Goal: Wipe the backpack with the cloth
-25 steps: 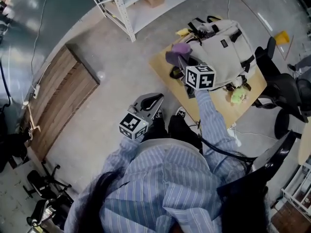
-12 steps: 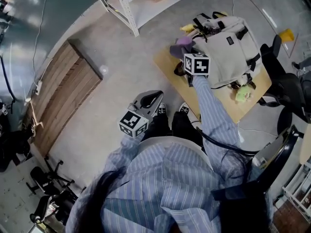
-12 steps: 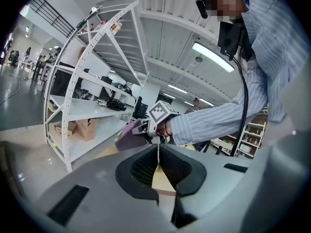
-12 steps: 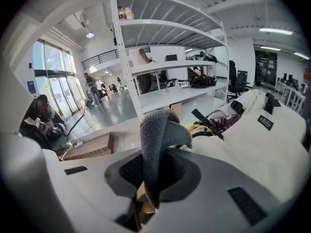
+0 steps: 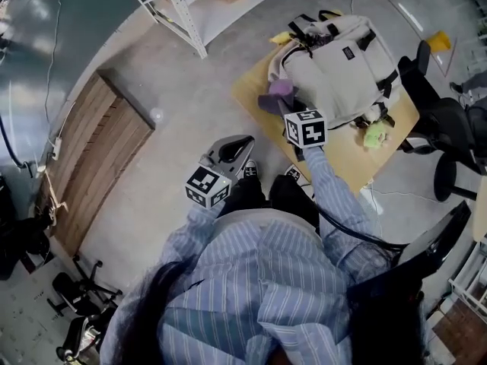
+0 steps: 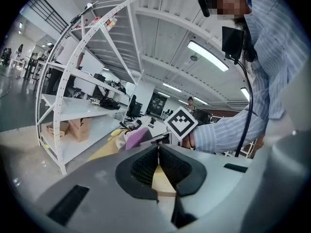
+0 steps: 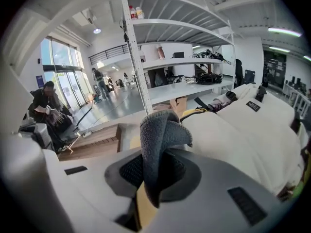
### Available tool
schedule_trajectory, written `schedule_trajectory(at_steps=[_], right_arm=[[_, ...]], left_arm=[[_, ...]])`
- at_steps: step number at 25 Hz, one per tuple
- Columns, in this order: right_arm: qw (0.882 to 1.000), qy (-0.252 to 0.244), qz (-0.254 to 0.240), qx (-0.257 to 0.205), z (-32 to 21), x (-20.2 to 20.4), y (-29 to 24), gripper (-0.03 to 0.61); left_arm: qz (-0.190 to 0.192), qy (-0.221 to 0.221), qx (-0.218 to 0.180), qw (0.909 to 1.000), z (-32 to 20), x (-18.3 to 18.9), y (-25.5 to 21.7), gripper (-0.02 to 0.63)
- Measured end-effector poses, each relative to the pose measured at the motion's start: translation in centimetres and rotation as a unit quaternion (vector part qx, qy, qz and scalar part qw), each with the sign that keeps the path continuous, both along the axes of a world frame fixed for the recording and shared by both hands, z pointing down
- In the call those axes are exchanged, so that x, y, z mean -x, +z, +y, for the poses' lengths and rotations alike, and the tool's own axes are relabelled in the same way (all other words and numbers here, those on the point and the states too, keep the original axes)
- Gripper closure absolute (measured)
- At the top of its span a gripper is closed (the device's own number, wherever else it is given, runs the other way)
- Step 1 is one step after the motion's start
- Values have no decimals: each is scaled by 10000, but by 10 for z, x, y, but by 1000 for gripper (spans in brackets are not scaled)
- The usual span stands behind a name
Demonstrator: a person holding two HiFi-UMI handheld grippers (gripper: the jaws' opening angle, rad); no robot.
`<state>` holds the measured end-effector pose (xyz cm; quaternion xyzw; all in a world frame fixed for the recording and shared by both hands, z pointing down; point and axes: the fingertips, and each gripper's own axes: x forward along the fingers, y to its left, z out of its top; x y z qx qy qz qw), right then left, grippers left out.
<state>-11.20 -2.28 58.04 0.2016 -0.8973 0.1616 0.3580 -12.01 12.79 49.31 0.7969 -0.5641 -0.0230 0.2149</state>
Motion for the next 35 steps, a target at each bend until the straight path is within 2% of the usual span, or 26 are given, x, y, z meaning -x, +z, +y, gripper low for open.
schedule_trajectory(at_steps=[9, 19, 23, 27, 35], right_arm=[[9985, -437, 233, 250, 50, -54, 14, 537], [9955, -859, 410, 33, 43, -120, 3, 537], [9898, -1344, 447, -157, 42, -141, -8, 537], [9791, -1924, 600, -283, 38, -164, -4, 537], [9700, -2330, 625, -291, 9, -201, -4, 537]], left_arm=[[10, 210, 24, 9998, -19, -28, 2, 601], [-14, 316, 5, 9995, -52, -77, -4, 601], [-44, 294, 15, 9996, -64, -99, -7, 601], [-51, 270, 58, 9996, -74, -123, -7, 601], [-59, 220, 233, 9995, -90, -160, 2, 601]])
